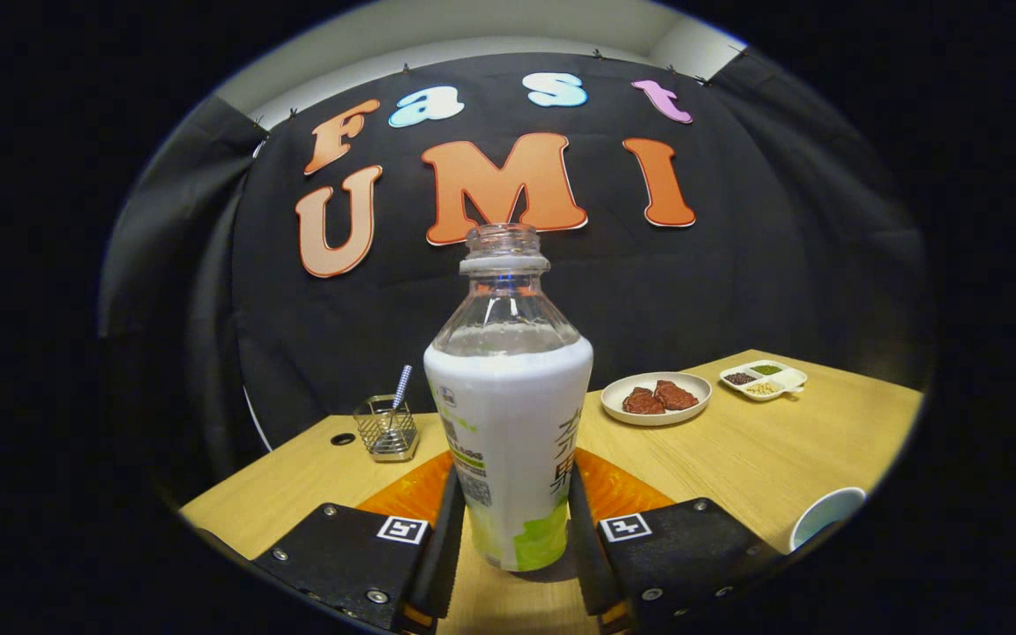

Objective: Take the bottle from table, then pour the juice into the cup, finally place the bottle on the coaster

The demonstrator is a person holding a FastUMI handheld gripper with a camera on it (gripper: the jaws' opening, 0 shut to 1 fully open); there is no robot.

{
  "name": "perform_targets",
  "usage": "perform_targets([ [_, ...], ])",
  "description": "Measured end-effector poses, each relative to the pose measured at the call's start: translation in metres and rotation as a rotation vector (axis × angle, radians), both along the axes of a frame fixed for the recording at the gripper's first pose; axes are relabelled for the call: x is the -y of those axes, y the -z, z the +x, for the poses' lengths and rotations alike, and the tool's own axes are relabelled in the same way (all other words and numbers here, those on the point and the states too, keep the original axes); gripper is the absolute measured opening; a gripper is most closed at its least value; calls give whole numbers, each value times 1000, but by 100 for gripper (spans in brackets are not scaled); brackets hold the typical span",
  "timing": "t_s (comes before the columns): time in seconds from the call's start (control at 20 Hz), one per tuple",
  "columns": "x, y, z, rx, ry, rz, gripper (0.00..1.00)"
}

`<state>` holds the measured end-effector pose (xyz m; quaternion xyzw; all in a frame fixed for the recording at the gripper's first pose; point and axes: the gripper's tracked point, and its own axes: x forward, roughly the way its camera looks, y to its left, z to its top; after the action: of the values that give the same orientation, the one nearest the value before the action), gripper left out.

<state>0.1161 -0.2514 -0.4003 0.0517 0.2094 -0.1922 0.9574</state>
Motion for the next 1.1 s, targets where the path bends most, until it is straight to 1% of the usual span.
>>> perform_targets([
  [0.1, 5, 2, 2, -36, -20, -60, 56],
  [0.2, 4, 9, 7, -72, -50, -92, 56],
  [0.4, 0, 28, 10, -125, -79, -84, 56],
  [0.6, -1, 47, 8, -182, -85, -89, 57],
  [0.8, 3, 49, 5, -194, -58, -78, 57],
  [0.95, 7, 52, 0, -212, -32, -78, 65],
  [1.0, 6, 53, -2, -222, -31, -70, 66],
  [1.05, 4, 56, -3, -227, -28, -53, 75],
  [1.1, -1, 54, -2, -216, -30, -27, 81],
])
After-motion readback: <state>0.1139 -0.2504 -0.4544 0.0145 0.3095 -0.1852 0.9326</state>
